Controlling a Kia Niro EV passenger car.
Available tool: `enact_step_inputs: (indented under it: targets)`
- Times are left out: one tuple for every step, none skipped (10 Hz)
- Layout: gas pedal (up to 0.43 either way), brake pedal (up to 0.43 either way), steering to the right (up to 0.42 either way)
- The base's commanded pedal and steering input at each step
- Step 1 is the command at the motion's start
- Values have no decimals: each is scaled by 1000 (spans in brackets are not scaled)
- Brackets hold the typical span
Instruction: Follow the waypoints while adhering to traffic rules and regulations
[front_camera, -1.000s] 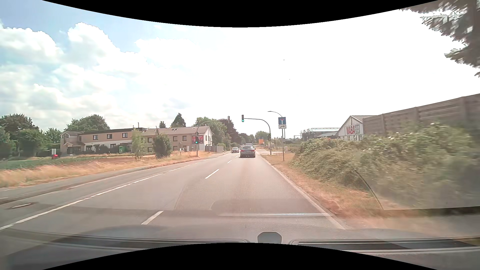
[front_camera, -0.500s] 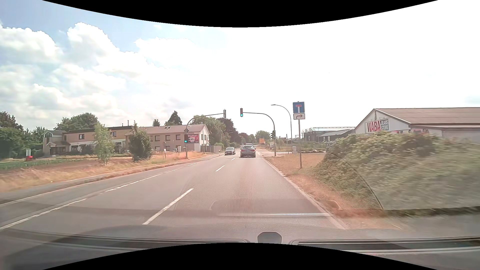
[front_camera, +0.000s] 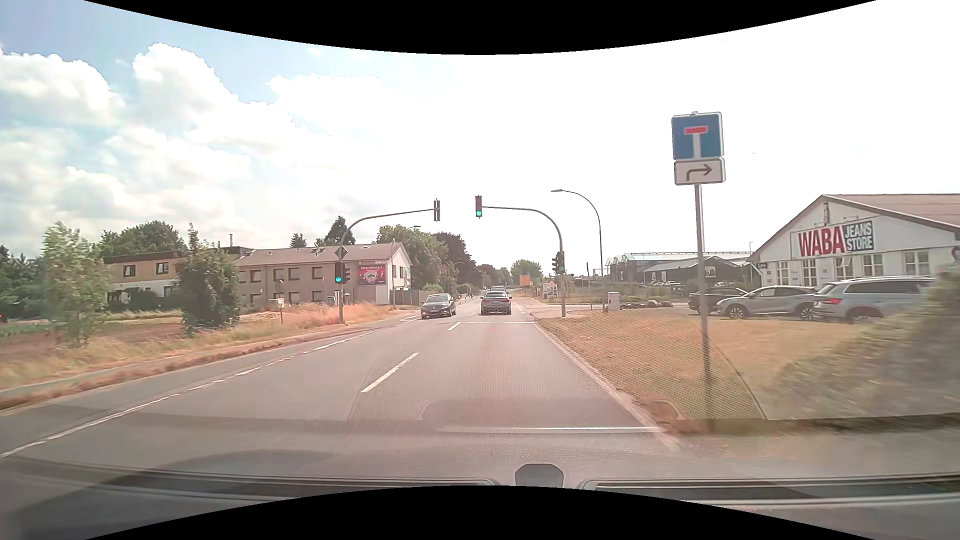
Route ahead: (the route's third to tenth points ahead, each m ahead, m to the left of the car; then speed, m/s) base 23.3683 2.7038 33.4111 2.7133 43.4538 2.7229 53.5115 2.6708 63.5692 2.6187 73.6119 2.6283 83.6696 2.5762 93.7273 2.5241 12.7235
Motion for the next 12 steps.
enact_step_inputs:
  targets:
    - [118,0,-2]
    - [118,0,-2]
    - [118,0,-2]
    - [118,0,-2]
    - [118,0,-2]
    - [118,0,-2]
    - [118,0,-2]
    - [118,0,-1]
    - [130,0,-1]
    - [130,0,-2]
    - [130,0,-2]
    - [130,0,-1]
